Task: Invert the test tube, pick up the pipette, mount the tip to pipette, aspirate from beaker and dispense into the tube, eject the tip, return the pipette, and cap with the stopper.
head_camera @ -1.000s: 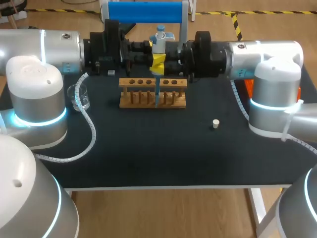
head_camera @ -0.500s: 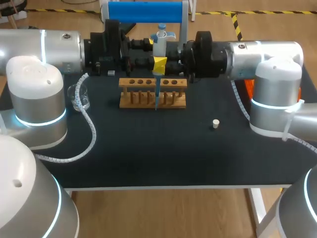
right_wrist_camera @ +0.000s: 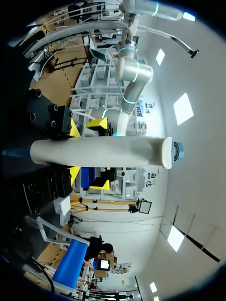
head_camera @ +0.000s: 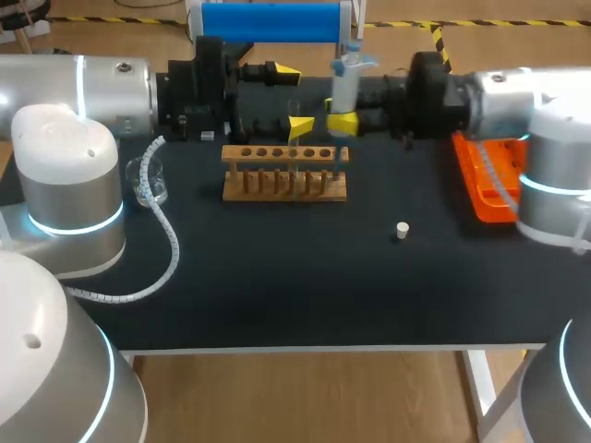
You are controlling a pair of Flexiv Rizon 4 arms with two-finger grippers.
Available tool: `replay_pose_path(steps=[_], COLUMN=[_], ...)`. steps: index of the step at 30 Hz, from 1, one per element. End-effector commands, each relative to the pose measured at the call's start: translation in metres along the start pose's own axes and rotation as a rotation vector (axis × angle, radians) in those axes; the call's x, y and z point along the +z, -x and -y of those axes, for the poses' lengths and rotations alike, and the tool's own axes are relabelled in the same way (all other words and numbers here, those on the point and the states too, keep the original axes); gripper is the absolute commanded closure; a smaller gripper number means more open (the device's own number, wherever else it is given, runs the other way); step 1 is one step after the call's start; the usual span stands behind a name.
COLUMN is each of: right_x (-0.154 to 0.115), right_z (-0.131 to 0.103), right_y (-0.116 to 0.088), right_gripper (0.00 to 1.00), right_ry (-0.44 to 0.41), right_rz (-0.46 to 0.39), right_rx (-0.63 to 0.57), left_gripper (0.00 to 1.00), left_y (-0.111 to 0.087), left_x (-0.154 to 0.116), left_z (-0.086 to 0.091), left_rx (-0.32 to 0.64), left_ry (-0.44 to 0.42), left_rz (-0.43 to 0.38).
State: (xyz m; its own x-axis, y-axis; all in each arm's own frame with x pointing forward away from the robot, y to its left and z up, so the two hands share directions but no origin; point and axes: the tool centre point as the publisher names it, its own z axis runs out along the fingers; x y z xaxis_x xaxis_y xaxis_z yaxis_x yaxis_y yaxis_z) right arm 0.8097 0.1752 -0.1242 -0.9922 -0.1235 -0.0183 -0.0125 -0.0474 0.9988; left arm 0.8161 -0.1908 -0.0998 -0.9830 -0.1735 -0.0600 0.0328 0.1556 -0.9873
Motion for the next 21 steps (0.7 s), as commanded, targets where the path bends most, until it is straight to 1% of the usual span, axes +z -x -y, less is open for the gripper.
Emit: replay_pose_path(steps=[1,4,6,10,21], right_x=[-0.067,-0.093,-0.11,-0.134,-0.134], right_z=[-0.004,-0.003,-0.003,-0.001,-0.001], right_y=[-0.008,-0.01,-0.011,-0.011,-0.011], right_gripper=[1.0,1.0,1.0,1.0,1.0], right_ry=[-0.013,-0.02,-0.003,-0.016,-0.016], right_rz=[-0.017,-0.028,-0.046,-0.039,-0.039], right_rx=[0.005,0.011,0.027,0.018,0.018], left_gripper=[0.0,0.0,0.0,0.0,0.0], left_y=[0.0,0.0,0.0,0.0,0.0], left_x=[-0.001,-0.001,-0.001,-0.001,-0.001], left_z=[-0.001,-0.001,-0.001,-0.001,-0.001], left_rx=[0.002,0.002,0.002,0.002,0.002], left_ry=[-0.004,-0.004,-0.004,-0.004,-0.004], left_rz=[0.0,0.0,0.0,0.0,0.0])
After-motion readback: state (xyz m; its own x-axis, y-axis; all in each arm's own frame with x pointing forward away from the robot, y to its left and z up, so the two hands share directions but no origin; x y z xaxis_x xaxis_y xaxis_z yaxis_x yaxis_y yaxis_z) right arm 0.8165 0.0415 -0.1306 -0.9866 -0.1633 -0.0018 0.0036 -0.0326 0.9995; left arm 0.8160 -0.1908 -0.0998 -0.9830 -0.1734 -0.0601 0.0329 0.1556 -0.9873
